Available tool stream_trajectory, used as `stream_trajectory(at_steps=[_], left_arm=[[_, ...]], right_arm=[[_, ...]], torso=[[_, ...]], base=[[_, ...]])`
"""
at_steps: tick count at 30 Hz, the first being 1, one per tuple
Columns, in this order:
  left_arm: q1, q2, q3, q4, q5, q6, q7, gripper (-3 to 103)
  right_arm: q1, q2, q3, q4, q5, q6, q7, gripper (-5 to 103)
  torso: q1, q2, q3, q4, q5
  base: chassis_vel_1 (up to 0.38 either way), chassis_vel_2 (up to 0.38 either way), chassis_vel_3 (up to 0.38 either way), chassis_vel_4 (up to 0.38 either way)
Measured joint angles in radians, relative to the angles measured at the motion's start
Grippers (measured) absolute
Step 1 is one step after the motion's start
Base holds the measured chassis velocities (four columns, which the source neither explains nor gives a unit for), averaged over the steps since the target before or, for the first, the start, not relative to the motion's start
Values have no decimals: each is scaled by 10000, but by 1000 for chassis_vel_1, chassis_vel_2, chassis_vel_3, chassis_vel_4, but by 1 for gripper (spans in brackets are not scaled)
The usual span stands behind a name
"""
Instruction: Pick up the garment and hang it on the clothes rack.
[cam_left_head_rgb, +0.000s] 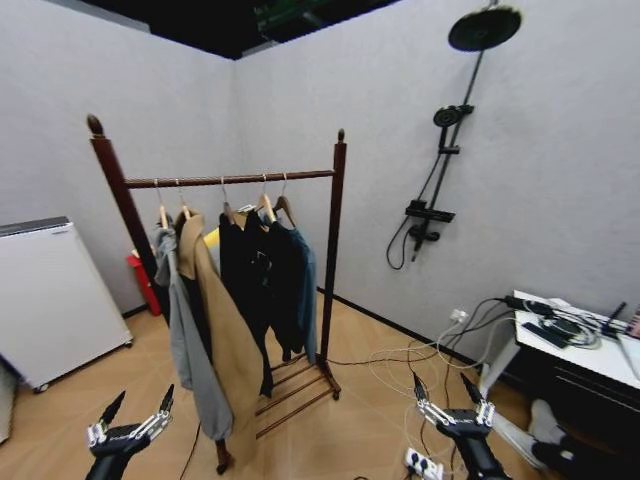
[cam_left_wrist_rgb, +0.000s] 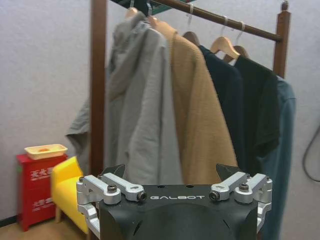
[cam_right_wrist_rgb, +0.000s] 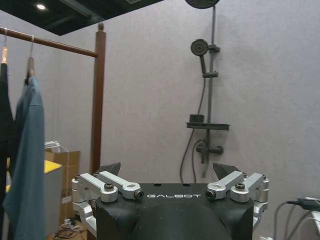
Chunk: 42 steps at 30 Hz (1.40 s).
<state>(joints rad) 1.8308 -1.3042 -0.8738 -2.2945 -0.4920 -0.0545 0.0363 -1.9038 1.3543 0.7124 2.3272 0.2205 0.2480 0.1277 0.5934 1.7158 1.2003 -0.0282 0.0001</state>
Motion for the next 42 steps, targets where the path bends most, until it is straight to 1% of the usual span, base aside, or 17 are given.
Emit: stream_trajectory(at_steps=[28, 34, 39, 42], left_arm=[[0, 1, 0, 0, 0, -1, 0, 100], [-1, 1, 0, 0, 0, 0, 2, 100], [0, 1, 0, 0, 0, 0, 2, 100], [0, 0, 0, 1, 0, 0, 1, 100]], right_arm=[[1, 0, 1, -1, 1, -1, -4, 100], [0, 0, 1, -1, 1, -1, -4, 100], [1, 0, 1, -1, 1, -2, -4, 100], [1, 0, 1, -1, 1, -1, -4, 100]], torso=[[-1, 0, 0, 0, -2], [-1, 1, -1, -5, -1], [-1, 0, -1, 4, -1], [-1, 0, 0, 1, -1]], base=[[-127, -128, -124, -130], [-96, -108, -92, -116], [-12, -8, -10, -12], [0, 0, 0, 0]])
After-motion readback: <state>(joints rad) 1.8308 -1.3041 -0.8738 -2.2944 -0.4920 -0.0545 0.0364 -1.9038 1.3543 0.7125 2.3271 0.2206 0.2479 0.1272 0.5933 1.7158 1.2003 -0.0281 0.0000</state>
